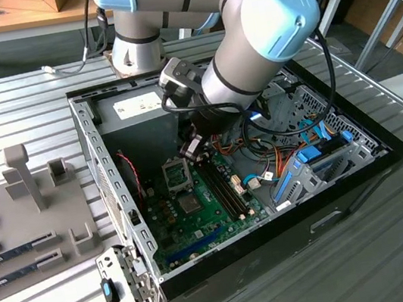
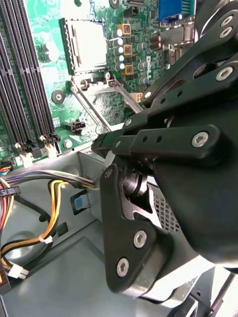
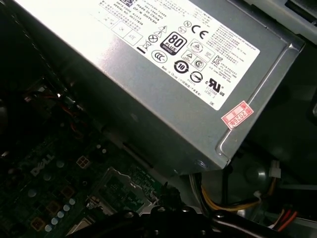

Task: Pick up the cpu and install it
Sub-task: 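Close the cpu cover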

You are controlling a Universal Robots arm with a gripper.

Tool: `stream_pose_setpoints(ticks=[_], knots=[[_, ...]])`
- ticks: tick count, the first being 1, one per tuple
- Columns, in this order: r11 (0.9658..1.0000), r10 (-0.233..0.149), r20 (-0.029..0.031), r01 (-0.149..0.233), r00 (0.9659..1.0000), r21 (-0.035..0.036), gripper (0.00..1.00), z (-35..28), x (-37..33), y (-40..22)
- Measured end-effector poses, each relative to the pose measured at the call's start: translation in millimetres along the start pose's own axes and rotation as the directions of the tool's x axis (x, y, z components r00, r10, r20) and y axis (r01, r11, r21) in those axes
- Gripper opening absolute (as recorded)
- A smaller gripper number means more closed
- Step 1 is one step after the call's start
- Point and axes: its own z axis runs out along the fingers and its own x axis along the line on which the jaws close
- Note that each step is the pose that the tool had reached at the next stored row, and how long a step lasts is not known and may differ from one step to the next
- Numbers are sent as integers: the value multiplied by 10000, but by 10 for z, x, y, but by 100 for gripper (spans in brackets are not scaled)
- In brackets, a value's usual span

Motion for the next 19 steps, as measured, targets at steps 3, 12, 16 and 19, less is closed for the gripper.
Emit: stream_pose_setpoints(ticks=[3, 12, 16, 19], knots=[[10000, 0, 1, 0, 10000, -1, 11, -6, 0, 1], [10000, 0, -2, 0, 10000, 0, 11, -30, 5, -1], [10000, 0, -1, 0, 10000, 0, 11, -51, 8, -1], [10000, 0, -3, 0, 10000, 2, 11, -55, 10, -3]])
